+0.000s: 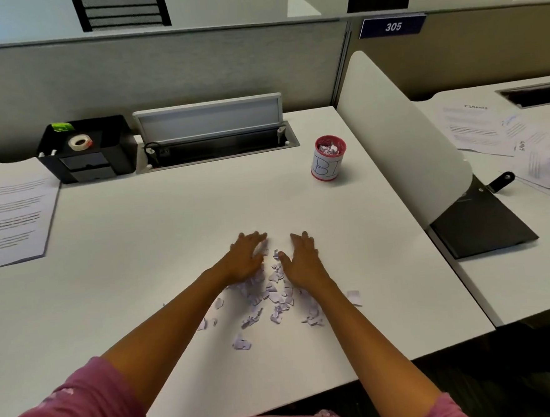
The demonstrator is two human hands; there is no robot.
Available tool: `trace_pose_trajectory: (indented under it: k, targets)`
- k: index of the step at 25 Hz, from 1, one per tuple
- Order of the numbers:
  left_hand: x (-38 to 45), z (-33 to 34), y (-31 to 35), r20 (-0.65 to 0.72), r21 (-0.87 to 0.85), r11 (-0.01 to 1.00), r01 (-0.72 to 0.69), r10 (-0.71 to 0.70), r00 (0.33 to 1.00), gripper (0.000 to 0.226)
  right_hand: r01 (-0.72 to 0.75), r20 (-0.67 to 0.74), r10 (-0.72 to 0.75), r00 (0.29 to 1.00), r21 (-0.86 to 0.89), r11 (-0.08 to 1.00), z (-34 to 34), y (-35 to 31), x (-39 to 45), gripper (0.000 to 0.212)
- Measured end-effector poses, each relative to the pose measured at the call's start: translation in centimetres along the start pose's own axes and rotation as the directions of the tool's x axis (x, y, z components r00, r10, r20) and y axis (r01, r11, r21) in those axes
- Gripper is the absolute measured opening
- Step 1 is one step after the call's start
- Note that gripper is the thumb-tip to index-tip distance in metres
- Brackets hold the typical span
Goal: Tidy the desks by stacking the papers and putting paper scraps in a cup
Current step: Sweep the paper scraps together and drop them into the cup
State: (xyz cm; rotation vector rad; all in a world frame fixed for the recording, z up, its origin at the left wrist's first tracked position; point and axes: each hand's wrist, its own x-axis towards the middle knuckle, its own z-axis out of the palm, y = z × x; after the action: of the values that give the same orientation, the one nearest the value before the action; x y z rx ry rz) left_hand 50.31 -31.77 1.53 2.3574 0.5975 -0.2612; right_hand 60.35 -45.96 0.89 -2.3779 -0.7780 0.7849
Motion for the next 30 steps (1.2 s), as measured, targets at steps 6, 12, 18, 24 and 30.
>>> trace_pose_trajectory:
  k: [6,12,18,24,30]
  targets:
    - [-0.5,0.1,0.0,0.101,0.097,0.995,-0.031,0.022,0.995,0.053,0.138,0.172,-0.105,0.979,-0.187,0.973,-0.3,0.1,-1.0,0.062]
    - [-2.0,2.3,0.5,-0.125,0.236,0.972,0.013,0.017,0.992,0.049,0.148,-0.011,-0.155,0.988,-0.243,0.959,1.4,0.4,-2.9,0.050]
    - [-2.5,4.3,-0.5,-0.244,0.237,0.968,0.088,-0.028,0.969,0.018,0.179,-0.153,-0.226,0.962,-0.274,0.945,1.8,0.7,-3.3,0.017]
    - [-2.9,3.6,-0.2,-0.349,0.023,0.988,0.150,-0.133,0.928,0.023,0.240,-0.299,-0.249,0.921,-0.070,0.968,1.8,1.4,-1.8,0.021]
    - [-3.7,0.3,-0.6,-0.440,-0.342,0.920,0.191,-0.336,0.832,0.022,0.361,-0.203,-0.333,0.921,0.120,0.925,1.8,0.1,1.3,0.025]
